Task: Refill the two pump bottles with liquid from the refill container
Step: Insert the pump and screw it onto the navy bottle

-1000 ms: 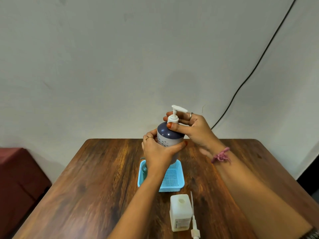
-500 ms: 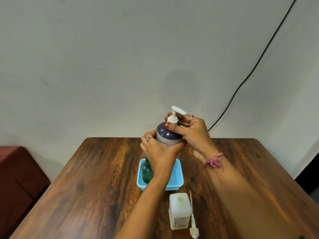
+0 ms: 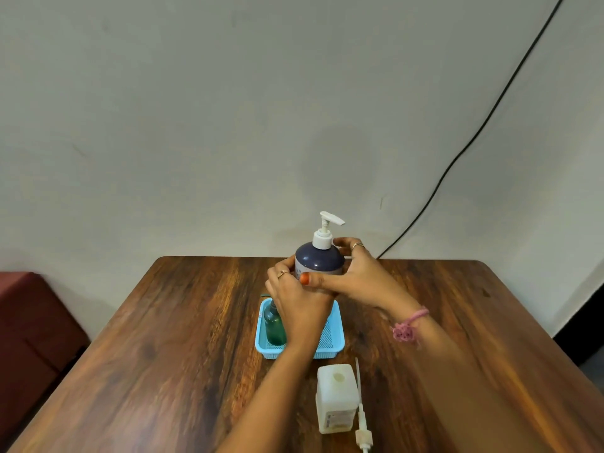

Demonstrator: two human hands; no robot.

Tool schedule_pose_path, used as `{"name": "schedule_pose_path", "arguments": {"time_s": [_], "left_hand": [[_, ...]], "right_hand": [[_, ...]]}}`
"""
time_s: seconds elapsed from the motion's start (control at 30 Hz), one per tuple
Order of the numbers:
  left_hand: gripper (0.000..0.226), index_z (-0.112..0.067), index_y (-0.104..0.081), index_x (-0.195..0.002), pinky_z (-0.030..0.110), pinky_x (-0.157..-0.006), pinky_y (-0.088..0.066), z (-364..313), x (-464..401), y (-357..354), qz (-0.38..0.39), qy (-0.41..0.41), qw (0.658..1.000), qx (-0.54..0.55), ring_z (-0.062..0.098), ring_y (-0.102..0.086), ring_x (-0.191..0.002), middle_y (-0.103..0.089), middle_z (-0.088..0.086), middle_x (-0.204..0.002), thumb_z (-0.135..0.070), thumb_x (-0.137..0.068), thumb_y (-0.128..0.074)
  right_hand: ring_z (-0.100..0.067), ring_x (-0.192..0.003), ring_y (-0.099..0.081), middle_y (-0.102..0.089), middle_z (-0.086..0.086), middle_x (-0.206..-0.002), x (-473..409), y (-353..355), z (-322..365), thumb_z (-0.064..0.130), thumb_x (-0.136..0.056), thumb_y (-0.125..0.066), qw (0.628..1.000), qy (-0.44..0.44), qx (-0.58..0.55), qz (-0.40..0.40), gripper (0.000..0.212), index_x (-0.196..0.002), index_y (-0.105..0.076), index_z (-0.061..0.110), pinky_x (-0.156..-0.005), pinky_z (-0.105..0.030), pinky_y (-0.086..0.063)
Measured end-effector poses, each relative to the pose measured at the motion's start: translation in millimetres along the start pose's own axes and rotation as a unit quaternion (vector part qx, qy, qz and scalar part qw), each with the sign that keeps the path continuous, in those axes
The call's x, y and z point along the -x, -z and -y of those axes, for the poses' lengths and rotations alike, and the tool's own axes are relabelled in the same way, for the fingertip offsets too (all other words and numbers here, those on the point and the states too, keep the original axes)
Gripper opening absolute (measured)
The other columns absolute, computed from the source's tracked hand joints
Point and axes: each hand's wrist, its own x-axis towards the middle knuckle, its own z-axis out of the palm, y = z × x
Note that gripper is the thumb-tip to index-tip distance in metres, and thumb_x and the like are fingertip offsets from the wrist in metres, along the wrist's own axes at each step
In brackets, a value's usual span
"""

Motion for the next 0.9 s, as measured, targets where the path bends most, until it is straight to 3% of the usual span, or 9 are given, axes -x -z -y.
{"name": "schedule_pose_path", "arguments": {"time_s": [0.17,0.23,0.3,0.37,0.47,0.53,0.67,0.77,0.9], "left_hand": [[0.058,-0.016,-0.050,-0.114,0.027,-0.086,-0.043,12,1,-8,0.008,0.011,0.999,-0.029,0.011,-0.042,-0.103,-0.040,-0.011,-0.109,-0.020,-0.067,-0.082],[0.062,-0.020,-0.047,-0.114,0.031,-0.089,-0.048,17,2,-10,0.016,0.010,1.000,-0.015,0.013,-0.046,-0.106,-0.043,-0.009,-0.111,-0.020,-0.063,-0.084],[0.067,-0.027,-0.043,-0.114,0.026,-0.087,-0.049,23,4,-9,0.041,0.008,0.999,0.013,0.012,-0.050,-0.106,-0.046,-0.008,-0.115,-0.020,-0.063,-0.086],[0.074,-0.031,-0.041,-0.118,0.019,-0.087,-0.047,32,3,-7,0.079,0.009,0.996,0.034,0.012,-0.054,-0.108,-0.049,-0.007,-0.121,-0.023,-0.062,-0.089],[0.089,-0.023,-0.040,-0.135,0.025,-0.097,-0.047,49,0,-5,0.129,0.026,0.991,0.024,0.010,-0.051,-0.116,-0.048,-0.007,-0.132,-0.027,-0.062,-0.090],[0.090,-0.018,-0.038,-0.140,0.024,-0.098,-0.043,59,2,-4,0.152,0.052,0.987,-0.007,0.009,-0.048,-0.119,-0.045,-0.007,-0.133,-0.028,-0.066,-0.088],[0.065,-0.015,-0.046,-0.135,0.027,-0.099,-0.046,87,12,6,0.186,0.134,0.973,-0.027,0.012,-0.050,-0.126,-0.053,-0.002,-0.137,-0.022,-0.079,-0.078],[0.050,-0.014,-0.053,-0.128,0.034,-0.097,-0.052,107,25,17,0.191,0.177,0.965,-0.003,0.009,-0.057,-0.114,-0.060,-0.001,-0.127,-0.018,-0.083,-0.074],[0.029,-0.019,-0.059,-0.110,0.035,-0.091,-0.055,129,34,26,0.182,0.215,0.959,0.020,0.012,-0.064,-0.102,-0.066,0.003,-0.112,-0.013,-0.085,-0.072]], "right_hand": [[-0.011,-0.102,-0.056,-0.053,0.009,-0.116,-4,-4,-12,0.047,-0.056,-0.085,1.000,0.007,-0.008,-0.014,0.078,-0.116,-0.039,0.030,-0.081,-0.020,-0.049],[-0.011,-0.104,-0.058,-0.057,0.008,-0.117,-8,-2,-19,0.044,-0.055,-0.088,1.000,0.011,-0.010,-0.024,0.077,-0.116,-0.044,0.030,-0.086,-0.025,-0.052],[-0.011,-0.105,-0.059,-0.058,0.008,-0.118,-13,2,-26,0.040,-0.054,-0.089,0.999,0.020,-0.001,-0.032,0.077,-0.118,-0.048,0.029,-0.088,-0.027,-0.053],[-0.011,-0.106,-0.058,-0.057,0.008,-0.119,-21,4,-34,0.038,-0.054,-0.090,0.999,0.030,0.019,-0.031,0.079,-0.121,-0.049,0.028,-0.084,-0.022,-0.053],[-0.010,-0.108,-0.055,-0.054,0.006,-0.122,-36,3,-50,0.035,-0.056,-0.090,0.997,0.036,0.056,-0.025,0.084,-0.128,-0.049,0.024,-0.077,-0.010,-0.046],[-0.011,-0.109,-0.055,-0.054,0.005,-0.122,-47,0,-65,0.035,-0.055,-0.090,0.996,0.031,0.076,-0.025,0.084,-0.128,-0.050,0.022,-0.078,-0.011,-0.046],[-0.016,-0.113,-0.054,-0.051,0.002,-0.124,-66,-9,-99,0.033,-0.051,-0.089,0.996,-0.008,0.087,-0.007,0.090,-0.132,-0.048,0.026,-0.090,-0.030,-0.052],[-0.015,-0.111,-0.051,-0.046,0.003,-0.121,-77,-21,-116,0.022,-0.054,-0.088,0.995,-0.016,0.095,0.021,0.088,-0.131,-0.046,0.031,-0.092,-0.029,-0.049],[-0.018,-0.111,-0.052,-0.049,0.002,-0.120,-88,-34,-140,0.017,-0.056,-0.088,0.992,-0.059,0.104,0.044,0.081,-0.127,-0.049,0.017,-0.089,-0.029,-0.050]]}}
